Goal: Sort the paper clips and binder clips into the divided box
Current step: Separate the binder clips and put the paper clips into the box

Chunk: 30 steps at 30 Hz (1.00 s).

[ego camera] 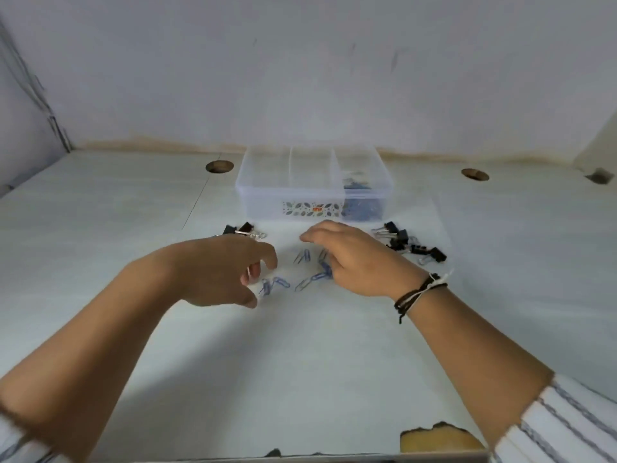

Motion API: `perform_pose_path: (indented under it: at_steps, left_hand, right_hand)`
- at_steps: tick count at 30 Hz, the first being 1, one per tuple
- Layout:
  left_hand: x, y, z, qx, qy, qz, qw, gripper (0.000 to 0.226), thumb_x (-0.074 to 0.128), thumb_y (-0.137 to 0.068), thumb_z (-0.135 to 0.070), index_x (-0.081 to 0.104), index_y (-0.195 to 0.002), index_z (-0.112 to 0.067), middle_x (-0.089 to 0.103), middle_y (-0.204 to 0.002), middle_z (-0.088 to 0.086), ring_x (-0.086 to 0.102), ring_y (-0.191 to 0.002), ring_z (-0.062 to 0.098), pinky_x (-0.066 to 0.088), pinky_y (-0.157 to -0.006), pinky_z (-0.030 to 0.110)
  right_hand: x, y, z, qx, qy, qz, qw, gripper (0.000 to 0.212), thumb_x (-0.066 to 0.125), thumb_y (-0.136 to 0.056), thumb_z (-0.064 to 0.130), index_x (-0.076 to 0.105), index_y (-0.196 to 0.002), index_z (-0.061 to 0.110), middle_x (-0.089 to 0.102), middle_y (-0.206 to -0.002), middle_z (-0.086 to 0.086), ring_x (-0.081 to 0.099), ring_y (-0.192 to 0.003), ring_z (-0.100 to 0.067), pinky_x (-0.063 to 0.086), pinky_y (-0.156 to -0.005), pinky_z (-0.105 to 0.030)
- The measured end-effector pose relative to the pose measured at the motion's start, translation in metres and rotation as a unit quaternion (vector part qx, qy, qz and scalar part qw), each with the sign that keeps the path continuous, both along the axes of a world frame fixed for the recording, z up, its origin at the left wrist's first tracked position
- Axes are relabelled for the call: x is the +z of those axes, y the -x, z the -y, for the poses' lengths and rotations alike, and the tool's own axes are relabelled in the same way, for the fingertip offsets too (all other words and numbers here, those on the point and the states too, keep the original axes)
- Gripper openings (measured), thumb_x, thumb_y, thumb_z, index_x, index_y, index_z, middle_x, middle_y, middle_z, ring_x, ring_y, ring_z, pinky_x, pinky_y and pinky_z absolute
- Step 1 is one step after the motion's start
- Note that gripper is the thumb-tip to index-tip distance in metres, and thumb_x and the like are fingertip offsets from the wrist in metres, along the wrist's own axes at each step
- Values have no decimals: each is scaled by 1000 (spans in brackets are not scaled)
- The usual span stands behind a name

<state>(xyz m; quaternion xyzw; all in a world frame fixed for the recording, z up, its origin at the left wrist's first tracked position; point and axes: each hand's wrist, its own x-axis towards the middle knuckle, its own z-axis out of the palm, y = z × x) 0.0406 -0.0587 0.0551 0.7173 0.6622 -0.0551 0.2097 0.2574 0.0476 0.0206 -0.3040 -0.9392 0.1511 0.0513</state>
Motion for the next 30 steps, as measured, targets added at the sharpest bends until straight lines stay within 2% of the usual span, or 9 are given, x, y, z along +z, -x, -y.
perform_pose_path:
  at_steps: [4, 7, 9, 12, 14, 19, 22, 26, 30]
  left_hand:
    - [-24, 0, -13, 21, -67, 72, 995, 30, 76, -87, -30, 64, -114, -35, 62, -96, -14, 64, -85, 10, 54, -80, 28]
    - [-37, -8, -24, 17, -147, 97, 984, 25, 73, -90, -27, 69, -115, -29, 63, -93, -12, 58, -81, 0, 40, -68, 9]
    - [-45, -10, -28, 17, -181, 119, 976, 28, 74, -89, -30, 70, -116, -27, 63, -97, -12, 56, -82, -2, 39, -69, 6]
    - [-51, -7, -30, 5, -204, 129, 971, 30, 76, -87, -37, 74, -116, -27, 62, -102, -9, 58, -86, 4, 38, -73, 6]
    - [-53, -7, -30, -6, -216, 117, 969, 30, 76, -87, -35, 75, -116, -27, 62, -107, -7, 60, -90, 9, 35, -74, 3]
    - [-52, -10, -32, -8, -234, 126, 964, 19, 79, -86, -28, 80, -105, -27, 67, -101, -7, 63, -88, 12, 43, -77, 15]
    - [-50, -14, -32, -15, -237, 129, 963, 10, 77, -87, -22, 79, -97, -24, 67, -93, -7, 62, -85, 12, 47, -79, 24]
    - [-54, -18, -31, -33, -231, 99, 967, 2, 68, -93, -18, 70, -93, -17, 63, -89, -4, 59, -84, 19, 49, -79, 33]
    - [-53, -17, -28, -38, -232, 106, 966, 5, 64, -95, -17, 68, -94, -16, 65, -91, -2, 59, -83, 18, 49, -77, 32]
  right_hand:
    - [-12, 2, 5, 61, -26, 33, 997, 73, 41, -78, -13, 52, -145, 14, 49, -142, -2, 43, -129, -23, 39, -106, -34]
    - [-13, -5, 8, 58, -19, -2, 998, 64, 43, -83, -9, 56, -141, 14, 54, -134, 0, 47, -124, -21, 42, -103, -34]
    - [-9, -13, 9, 17, -46, -20, 999, 51, 50, -93, 12, 52, -144, 16, 53, -134, 3, 47, -125, -17, 45, -102, -35]
    - [-5, -18, 11, -30, -75, 50, 995, 68, 52, -91, 57, 47, -146, 18, 47, -133, 5, 43, -126, -14, 47, -100, -37]
    - [-8, -14, 12, -34, -52, 72, 995, 71, 54, -87, 68, 54, -138, 18, 46, -124, 3, 44, -117, -15, 48, -95, -37]
    - [-9, 2, 12, -9, -14, 11, 1000, 34, 69, -92, 39, 72, -116, 14, 56, -104, -4, 60, -92, -20, 50, -83, -36]
    - [-7, 7, 16, -3, -24, -5, 1000, 19, 69, -93, 27, 74, -110, 18, 59, -98, 1, 56, -84, -14, 46, -76, -30]
    - [-5, 5, 17, -21, -61, -7, 998, 18, 62, -92, 15, 74, -105, 21, 52, -88, 10, 48, -80, -11, 38, -70, -26]
    - [-2, 0, 13, -65, -39, -38, 996, 20, 65, -86, 10, 78, -97, 18, 62, -80, 11, 57, -73, -8, 47, -68, -22]
